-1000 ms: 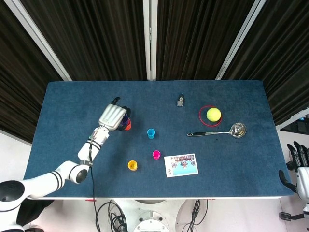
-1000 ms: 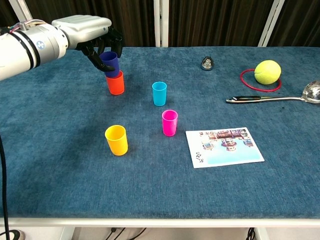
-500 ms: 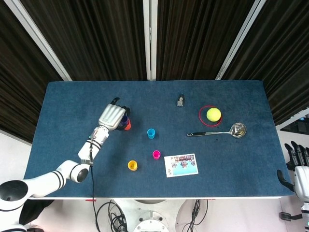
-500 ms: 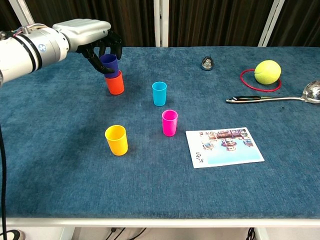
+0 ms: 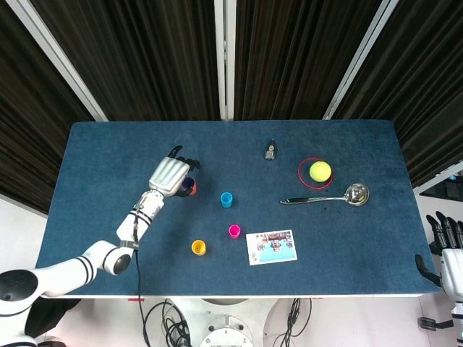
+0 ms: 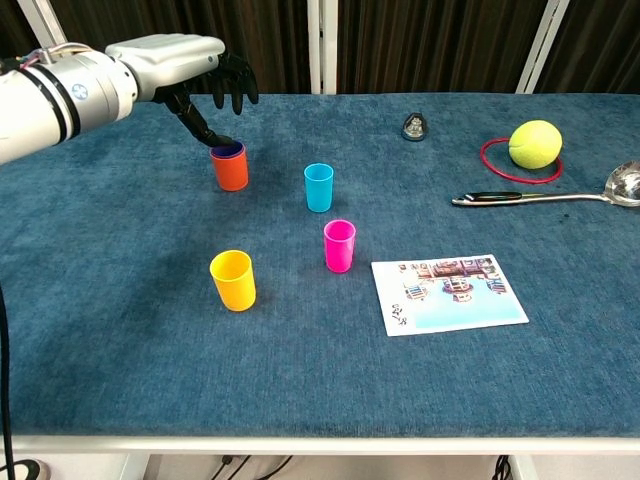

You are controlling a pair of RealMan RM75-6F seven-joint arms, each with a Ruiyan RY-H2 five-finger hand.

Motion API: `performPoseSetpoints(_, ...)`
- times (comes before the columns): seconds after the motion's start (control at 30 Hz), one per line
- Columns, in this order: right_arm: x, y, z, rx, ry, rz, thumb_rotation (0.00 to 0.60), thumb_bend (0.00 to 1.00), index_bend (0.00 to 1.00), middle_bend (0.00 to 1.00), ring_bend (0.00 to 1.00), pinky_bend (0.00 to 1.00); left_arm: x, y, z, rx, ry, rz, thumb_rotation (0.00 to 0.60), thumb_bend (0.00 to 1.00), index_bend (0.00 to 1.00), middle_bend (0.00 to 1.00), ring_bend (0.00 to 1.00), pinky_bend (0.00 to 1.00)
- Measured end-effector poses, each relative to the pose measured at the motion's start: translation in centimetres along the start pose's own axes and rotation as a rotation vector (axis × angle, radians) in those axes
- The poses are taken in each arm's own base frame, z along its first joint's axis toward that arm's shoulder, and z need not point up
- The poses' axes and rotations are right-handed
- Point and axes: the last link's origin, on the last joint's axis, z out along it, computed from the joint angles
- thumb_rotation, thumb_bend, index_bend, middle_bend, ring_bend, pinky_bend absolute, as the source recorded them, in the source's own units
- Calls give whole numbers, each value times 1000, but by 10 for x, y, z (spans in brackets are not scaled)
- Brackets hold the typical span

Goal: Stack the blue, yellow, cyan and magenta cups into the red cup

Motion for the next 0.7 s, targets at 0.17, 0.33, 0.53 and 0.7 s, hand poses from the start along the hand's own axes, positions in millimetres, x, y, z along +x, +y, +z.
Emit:
performPoseSetpoints(0.17, 3, 3, 3, -8, 11, 5, 600, 308, 0, 0, 0, 0, 12, 7, -17, -34, 27, 5, 600, 191, 312, 354, 351, 71)
performPoseSetpoints(0.33, 9, 2, 8, 10, 27, 5, 600, 303, 0, 0, 0, 0, 25, 17, -54, -70, 38, 7, 600, 188, 314, 353, 351, 69)
performPoseSetpoints(0.53, 10, -3, 9, 32, 24, 2, 600, 304, 0, 0, 0, 0, 18, 17, -125, -51, -14, 53, 600, 188, 267, 343, 351, 63)
performPoseSetpoints(0.7, 15, -7, 8, 42, 46, 4, 600, 304, 0, 0, 0, 0, -7, 19, -168, -37, -100, 43, 600, 184, 252, 334, 351, 62)
